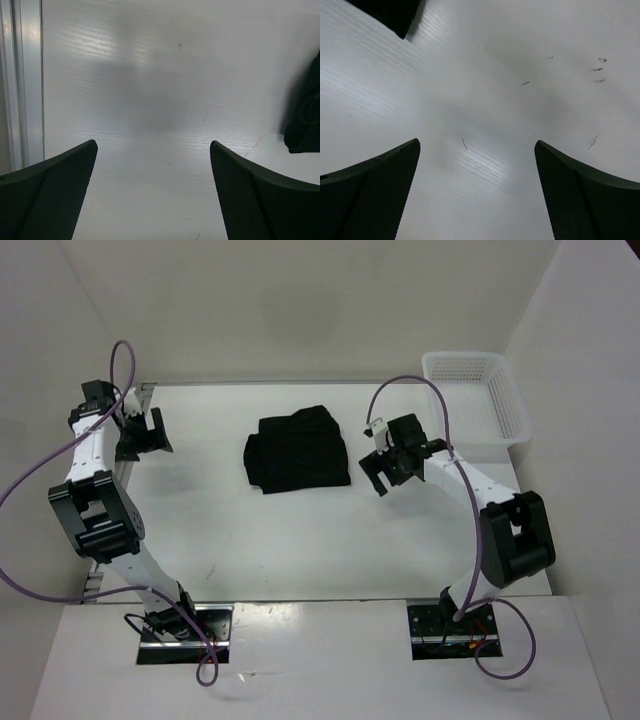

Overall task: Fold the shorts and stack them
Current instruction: Fold the shorts

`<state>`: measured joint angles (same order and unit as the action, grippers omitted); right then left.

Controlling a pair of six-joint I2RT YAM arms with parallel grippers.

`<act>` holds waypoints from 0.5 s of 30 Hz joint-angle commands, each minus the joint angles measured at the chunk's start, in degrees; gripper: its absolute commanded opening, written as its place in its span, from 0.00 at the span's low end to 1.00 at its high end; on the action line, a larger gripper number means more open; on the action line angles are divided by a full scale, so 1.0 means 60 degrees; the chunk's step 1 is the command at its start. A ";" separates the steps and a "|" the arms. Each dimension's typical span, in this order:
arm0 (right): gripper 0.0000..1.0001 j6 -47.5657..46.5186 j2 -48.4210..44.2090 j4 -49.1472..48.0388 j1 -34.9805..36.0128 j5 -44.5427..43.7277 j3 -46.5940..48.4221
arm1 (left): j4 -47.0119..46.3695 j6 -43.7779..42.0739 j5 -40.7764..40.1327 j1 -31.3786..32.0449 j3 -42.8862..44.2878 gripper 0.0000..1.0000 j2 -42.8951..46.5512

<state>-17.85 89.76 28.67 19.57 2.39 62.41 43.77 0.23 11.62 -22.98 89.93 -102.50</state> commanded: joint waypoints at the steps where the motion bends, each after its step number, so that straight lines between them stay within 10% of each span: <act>1: 1.00 0.0220 -0.0852 0.0247 -0.0025 0.0012 -0.0163 | -0.0307 -0.0038 0.0686 -0.0037 -0.0266 1.00 0.0398; 15: 1.00 0.0689 -0.1160 -0.0280 -0.0025 -0.0385 -0.0163 | -0.0220 -0.0038 0.0774 -0.0037 -0.0544 1.00 0.0574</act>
<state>-14.50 85.21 29.61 19.57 0.64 61.32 42.94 0.23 14.70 -23.18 87.59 -101.75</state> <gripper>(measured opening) 0.999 0.998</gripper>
